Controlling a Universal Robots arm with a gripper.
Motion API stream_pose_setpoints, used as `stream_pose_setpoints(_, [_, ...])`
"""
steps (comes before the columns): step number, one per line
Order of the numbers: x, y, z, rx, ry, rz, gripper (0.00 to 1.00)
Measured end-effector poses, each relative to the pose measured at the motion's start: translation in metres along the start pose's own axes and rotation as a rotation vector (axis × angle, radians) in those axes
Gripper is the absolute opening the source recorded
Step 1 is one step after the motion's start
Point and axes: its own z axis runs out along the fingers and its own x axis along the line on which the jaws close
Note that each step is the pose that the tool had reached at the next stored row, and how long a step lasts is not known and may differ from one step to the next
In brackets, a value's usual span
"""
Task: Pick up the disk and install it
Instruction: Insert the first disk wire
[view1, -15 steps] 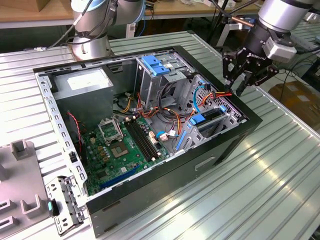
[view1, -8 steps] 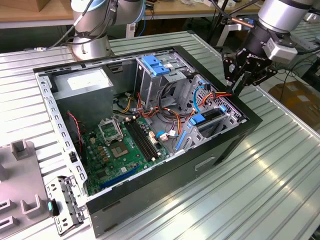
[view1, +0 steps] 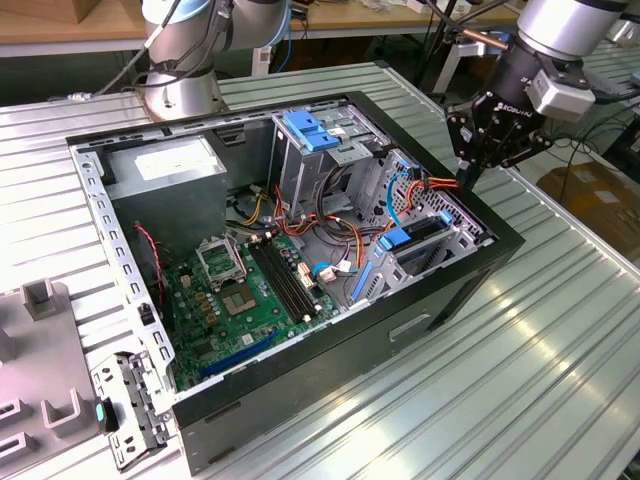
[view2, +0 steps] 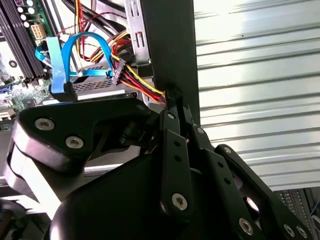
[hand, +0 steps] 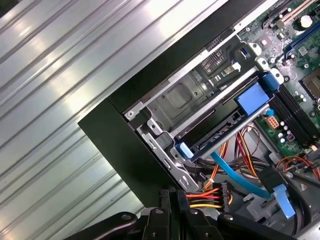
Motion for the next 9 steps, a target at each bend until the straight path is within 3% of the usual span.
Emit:
stream_pose_setpoints(2, [-0.005, 0.0041, 0.0001, -0.0001, 0.0001, 0.008, 0.16])
stream_pose_setpoints(9, [-0.0056, 0.0045, 0.0015, -0.0003, 0.001, 0.093, 0.16])
